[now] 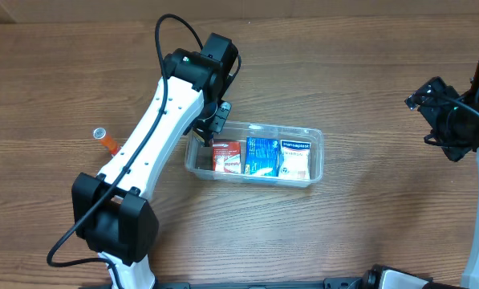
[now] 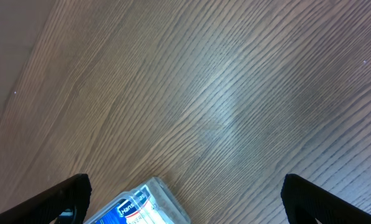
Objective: Pack container
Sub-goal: 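Lift the brown bottle and carry it right over the container, then lower the brown bottle into the container's left end and release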
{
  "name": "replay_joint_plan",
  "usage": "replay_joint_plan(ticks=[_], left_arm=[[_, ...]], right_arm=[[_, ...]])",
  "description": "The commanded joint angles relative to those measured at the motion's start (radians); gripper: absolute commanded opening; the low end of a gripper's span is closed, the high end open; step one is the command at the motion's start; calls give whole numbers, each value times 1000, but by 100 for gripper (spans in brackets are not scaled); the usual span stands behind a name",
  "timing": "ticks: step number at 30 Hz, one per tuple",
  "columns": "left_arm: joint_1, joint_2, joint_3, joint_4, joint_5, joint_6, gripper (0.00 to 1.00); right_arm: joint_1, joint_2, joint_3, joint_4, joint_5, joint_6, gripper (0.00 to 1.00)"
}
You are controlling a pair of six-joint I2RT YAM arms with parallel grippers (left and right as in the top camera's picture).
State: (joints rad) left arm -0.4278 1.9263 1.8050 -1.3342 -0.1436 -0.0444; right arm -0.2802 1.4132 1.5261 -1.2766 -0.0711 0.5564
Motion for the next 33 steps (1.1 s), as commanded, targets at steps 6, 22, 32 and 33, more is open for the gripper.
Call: replay_joint_plan(ticks=[6,22,32,33], left_arm=[[3,153,-5,0,-28,10,13],[3,148,74,-92,-29,23,13],[3,145,141,-154,-39,204,15],[3,145,141,-154,-36,221,15]], right_arm=[[-2,-3,13,4,2,-4,100],[-2,-3,12,3,2,-4,100],[-2,-3,13,3,2,-4,100],[-2,-3,12,4,2,-4,100]])
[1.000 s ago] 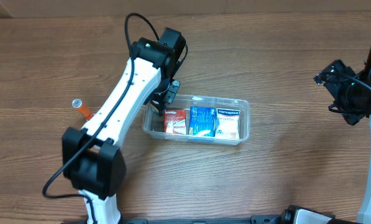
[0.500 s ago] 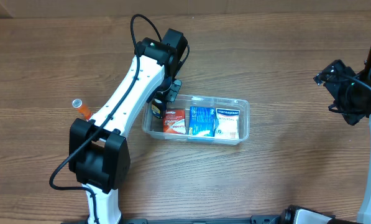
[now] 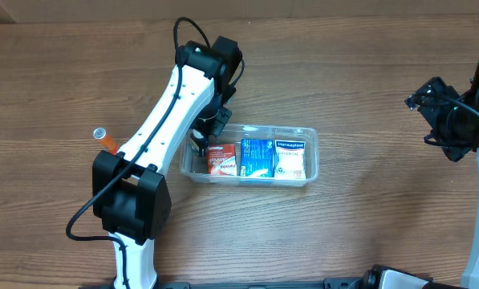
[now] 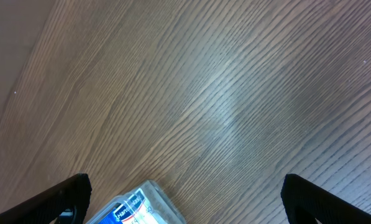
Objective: Pack container
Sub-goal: 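Lower the brown bottle into the container's left end and release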
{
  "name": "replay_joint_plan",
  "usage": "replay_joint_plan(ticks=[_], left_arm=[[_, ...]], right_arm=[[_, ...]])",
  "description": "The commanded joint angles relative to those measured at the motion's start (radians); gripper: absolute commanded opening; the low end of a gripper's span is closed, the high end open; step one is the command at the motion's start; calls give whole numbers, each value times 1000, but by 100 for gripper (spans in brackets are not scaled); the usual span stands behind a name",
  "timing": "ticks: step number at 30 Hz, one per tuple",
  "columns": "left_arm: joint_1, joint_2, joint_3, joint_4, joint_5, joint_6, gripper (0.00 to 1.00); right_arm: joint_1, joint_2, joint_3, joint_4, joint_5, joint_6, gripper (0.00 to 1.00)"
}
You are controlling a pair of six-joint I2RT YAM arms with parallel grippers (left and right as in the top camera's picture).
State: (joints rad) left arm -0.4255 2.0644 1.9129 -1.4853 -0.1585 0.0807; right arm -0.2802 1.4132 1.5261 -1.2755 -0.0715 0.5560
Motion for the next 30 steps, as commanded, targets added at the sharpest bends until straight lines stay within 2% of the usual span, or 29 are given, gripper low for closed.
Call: replay_joint_plan(ticks=[1,7,10,15,20,30], left_arm=[[0,7,33,-3,1,129,15],[2,8,33,-8,51,232,16],[10,8,33,-15,98,296,20],[42,8,33,-15,136,346,23],[74,8,33,-29,116,413,22],[89,8,26,5,108,413,27]], right_arm=[[-2,-3,12,3,2,-3,100],[-2,-3,13,3,2,-3,100],[-2,-3,13,3,2,-3,100],[-2,-3,13,3,2,-3,100],[-2,-3,12,3,2,-3,100],[-2,-3,13,3,2,-3,100]])
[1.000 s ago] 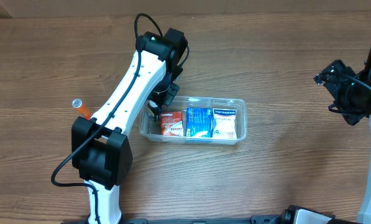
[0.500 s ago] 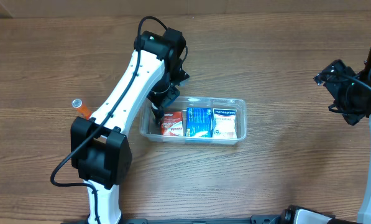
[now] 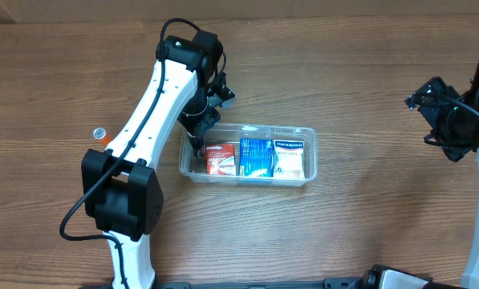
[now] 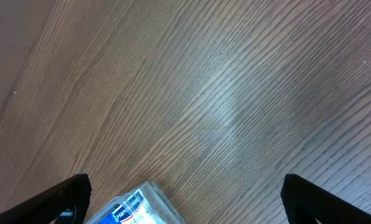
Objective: Pack container
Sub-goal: 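Lower the brown bottle into the container's left end and release, then move the left gripper back to the orange tube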
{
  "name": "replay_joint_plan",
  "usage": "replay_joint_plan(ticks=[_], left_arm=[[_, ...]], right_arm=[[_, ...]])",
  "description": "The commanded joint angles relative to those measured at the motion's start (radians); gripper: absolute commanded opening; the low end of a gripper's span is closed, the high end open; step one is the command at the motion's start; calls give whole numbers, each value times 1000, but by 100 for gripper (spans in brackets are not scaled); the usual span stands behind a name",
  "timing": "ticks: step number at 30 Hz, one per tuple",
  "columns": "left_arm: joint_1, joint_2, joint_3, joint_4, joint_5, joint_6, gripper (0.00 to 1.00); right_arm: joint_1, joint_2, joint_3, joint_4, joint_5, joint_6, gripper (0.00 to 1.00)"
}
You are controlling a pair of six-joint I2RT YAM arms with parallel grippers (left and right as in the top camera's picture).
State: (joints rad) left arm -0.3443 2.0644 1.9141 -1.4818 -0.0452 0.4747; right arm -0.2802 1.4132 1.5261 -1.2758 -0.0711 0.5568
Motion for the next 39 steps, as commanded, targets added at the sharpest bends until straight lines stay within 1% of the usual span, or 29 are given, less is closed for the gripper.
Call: replay_joint_plan(ticks=[1,6,12,18,23,25,28,32,35,37,39], left_arm=[[7,8,23,2,-6,19,28],[8,8,-22,26,-7,19,34],[8,8,-28,53,-10,-31,33],[8,8,-28,36,-43,-44,34],[4,8,-28,11,-78,52,31],[3,8,-28,4,-43,136,33],[3,8,-28,-6,-3,188,33],[3,8,-28,-6,-5,188,36],[4,8,-28,5,5,187,40],[4,8,-28,16,45,187,44],[3,8,-28,28,50,174,43]], right_arm=[[-2,-3,12,3,2,-4,100],[-2,-3,12,3,2,-4,100],[-2,-3,13,3,2,-4,100],[-2,-3,13,3,2,-4,100],[-2,-3,13,3,2,-4,100],[-2,-3,13,3,2,-4,100],[-2,-3,13,3,2,-4,100],[-2,-3,12,3,2,-4,100],[-2,-3,13,3,2,-4,100],[-2,-3,12,3,2,-4,100],[-2,-3,13,3,2,-4,100]])
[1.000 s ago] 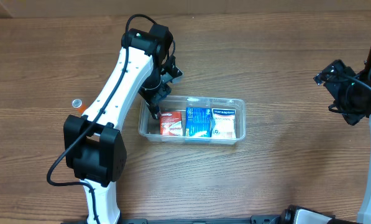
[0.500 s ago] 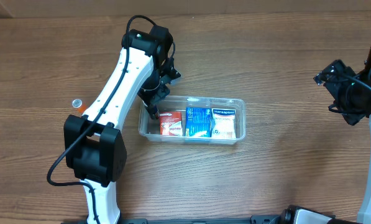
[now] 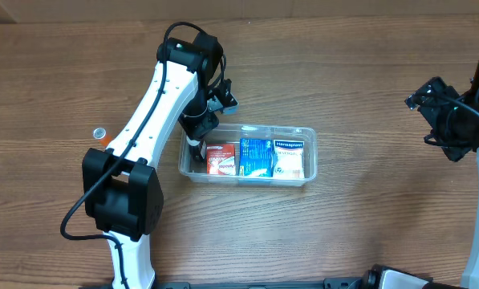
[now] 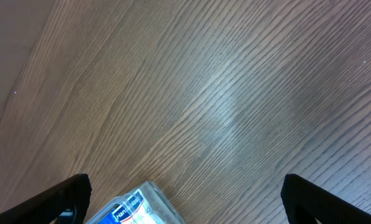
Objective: Pack container
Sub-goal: 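Move the left gripper back to the orange tube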
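A clear plastic container lies mid-table, holding a red box, a blue box and a white Hansaplast box side by side. My left gripper points down into the container's left end, beside the red box; its jaws are hidden under the wrist. Far to the right, my right gripper hangs open over bare wood, holding nothing. A corner of the container shows at the bottom edge of the right wrist view.
An orange tube with a white cap lies on the table left of the container, mostly covered by my left arm. The wooden table stretches round both arms.
My left wrist has turned a little above the container's left end. The container, the boxes and my right arm stand as before.
At first the container lay slightly skewed with my left gripper at its upper left corner. Then it lay a little further left, and then squared. My left gripper stayed at its left end throughout, and the arm now covers most of the orange tube. The right arm never moved.
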{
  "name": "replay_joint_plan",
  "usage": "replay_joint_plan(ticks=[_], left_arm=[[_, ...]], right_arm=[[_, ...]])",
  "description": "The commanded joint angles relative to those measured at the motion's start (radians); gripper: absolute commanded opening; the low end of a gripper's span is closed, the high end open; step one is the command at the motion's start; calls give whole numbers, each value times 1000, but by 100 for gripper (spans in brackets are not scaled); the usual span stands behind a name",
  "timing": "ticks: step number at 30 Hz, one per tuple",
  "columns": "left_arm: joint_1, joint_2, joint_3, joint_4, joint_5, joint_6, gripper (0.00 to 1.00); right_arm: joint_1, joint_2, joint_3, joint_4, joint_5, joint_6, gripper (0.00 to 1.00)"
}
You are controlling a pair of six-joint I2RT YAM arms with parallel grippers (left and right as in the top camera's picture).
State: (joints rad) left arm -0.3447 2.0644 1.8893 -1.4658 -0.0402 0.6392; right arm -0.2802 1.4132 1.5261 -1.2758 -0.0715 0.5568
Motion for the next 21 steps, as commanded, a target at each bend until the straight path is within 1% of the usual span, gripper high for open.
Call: replay_joint_plan(ticks=[1,3,4,6,8,9,10,12,15,17,18,19,21], left_arm=[[4,8,-3,21,45,-8,42],[4,8,0,44,45,-61,42],[4,7,23,48,45,-136,43],[4,2,71,35,47,-222,41],[6,-10,156,-6,56,-314,40],[10,-18,206,-31,61,-372,40],[17,-34,278,-61,63,-463,40],[31,-69,357,-97,45,-557,40],[64,-138,389,-143,-84,-714,42],[107,-185,389,-208,-175,-824,42],[129,-201,386,-224,-196,-843,36],[150,-222,368,-224,-185,-846,35],[185,-255,329,-224,-189,-856,35]], right_arm=[[-2,-3,13,3,2,-4,100],[-2,-3,12,3,2,-4,100],[-2,-3,13,3,2,-4,100],[-2,-3,13,3,2,-4,100],[-2,-3,13,3,2,-5,100],[-2,-3,13,3,2,-4,100],[-2,-3,13,3,2,-4,100],[-2,-3,12,3,2,-4,100],[-2,-3,13,3,2,-4,100],[-2,-3,13,3,2,-4,100],[-2,-3,13,3,2,-4,100],[-2,-3,12,3,2,-5,100],[-2,-3,13,3,2,-4,100]])
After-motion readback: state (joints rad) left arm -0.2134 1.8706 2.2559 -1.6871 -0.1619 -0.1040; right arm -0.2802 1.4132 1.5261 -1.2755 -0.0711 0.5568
